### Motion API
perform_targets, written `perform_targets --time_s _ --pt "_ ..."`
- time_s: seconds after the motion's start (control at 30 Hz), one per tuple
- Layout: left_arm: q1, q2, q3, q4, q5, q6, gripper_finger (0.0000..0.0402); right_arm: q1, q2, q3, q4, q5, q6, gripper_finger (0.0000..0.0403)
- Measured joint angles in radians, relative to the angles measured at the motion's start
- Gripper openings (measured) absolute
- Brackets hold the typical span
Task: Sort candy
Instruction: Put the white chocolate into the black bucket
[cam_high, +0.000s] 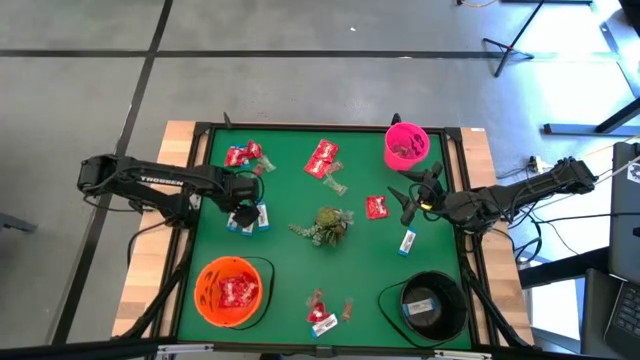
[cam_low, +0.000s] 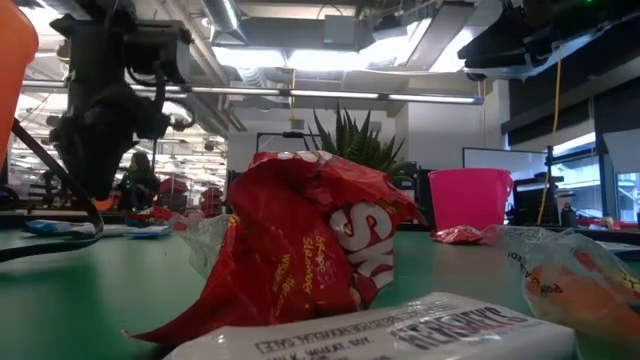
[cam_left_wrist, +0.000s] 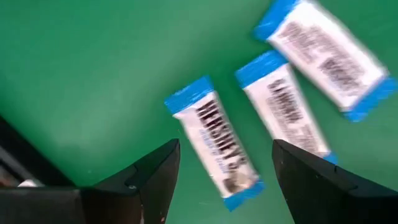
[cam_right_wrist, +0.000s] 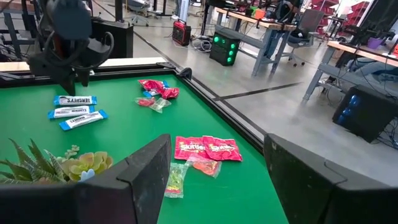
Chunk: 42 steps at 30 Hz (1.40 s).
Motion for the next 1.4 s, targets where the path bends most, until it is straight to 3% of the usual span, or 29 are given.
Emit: perform_targets --time_s 0.33,0.5,1.0,1.2,1.4 --pt "0.000 0.004 -0.148 0.089 0.074 -0.114 0.0245 0.000 0.000 0.000 0.000 0.000 0.000 0.0253" --pt "0.000 0.005 -0.152 0.165 0.093 -0.108 0.0245 0.000 0.000 0.000 0.000 0.000 0.000 0.0253" --pt "-0.001 0.007 -0.110 0.183 0.101 -0.105 0.0245 0.000 0.000 0.000 0.000 0.000 0.004 0.0253" --pt "0.000 0.007 -0.110 0.223 0.064 -0.122 0.0245 0.000 0.000 0.000 0.001 0.000 0.004 0.0253" --pt "0.000 0.007 -0.109 0.152 0.008 -0.130 0.0245 0.000 0.000 0.000 0.001 0.000 0.004 0.0253"
